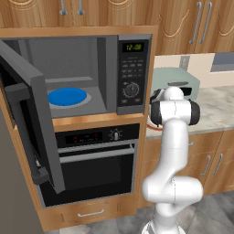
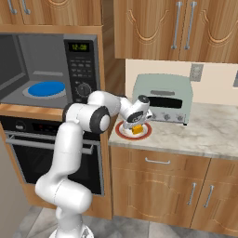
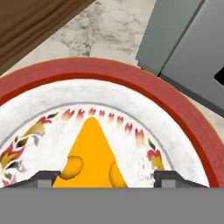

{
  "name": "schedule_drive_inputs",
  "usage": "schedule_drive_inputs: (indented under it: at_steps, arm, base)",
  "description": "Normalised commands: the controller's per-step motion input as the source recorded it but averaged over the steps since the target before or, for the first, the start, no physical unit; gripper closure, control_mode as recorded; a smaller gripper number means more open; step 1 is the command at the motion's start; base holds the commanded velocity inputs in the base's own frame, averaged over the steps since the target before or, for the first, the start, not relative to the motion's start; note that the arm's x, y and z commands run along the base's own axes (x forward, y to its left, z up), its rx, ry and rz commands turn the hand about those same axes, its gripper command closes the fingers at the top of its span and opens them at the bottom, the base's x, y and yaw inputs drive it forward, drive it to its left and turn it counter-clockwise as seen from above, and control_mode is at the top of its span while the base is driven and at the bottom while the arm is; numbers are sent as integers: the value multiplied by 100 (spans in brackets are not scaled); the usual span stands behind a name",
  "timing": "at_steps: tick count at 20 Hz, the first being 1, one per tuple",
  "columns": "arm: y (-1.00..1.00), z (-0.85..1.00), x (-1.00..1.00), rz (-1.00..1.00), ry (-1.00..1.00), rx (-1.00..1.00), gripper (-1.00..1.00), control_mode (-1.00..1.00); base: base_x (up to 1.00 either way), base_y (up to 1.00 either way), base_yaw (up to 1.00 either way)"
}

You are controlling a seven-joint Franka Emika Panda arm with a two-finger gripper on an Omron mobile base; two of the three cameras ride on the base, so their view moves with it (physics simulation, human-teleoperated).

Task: Pick the cheese from the counter and place it in the microwave. Then turn on the microwave.

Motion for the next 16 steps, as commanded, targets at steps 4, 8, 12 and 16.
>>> schedule_drive_inputs:
  at_steps: [4,8,12,16]
  arm:
    - [-1,-4,0,0,1,0,100,-100]
    - [-1,0,0,0,0,0,100,-100]
    - [0,5,0,2,0,0,100,-100]
    - [0,17,0,3,-1,0,100,-100]
  base:
    - [0,0,0]
    - [0,0,0]
    - [0,0,0]
    - [0,0,0]
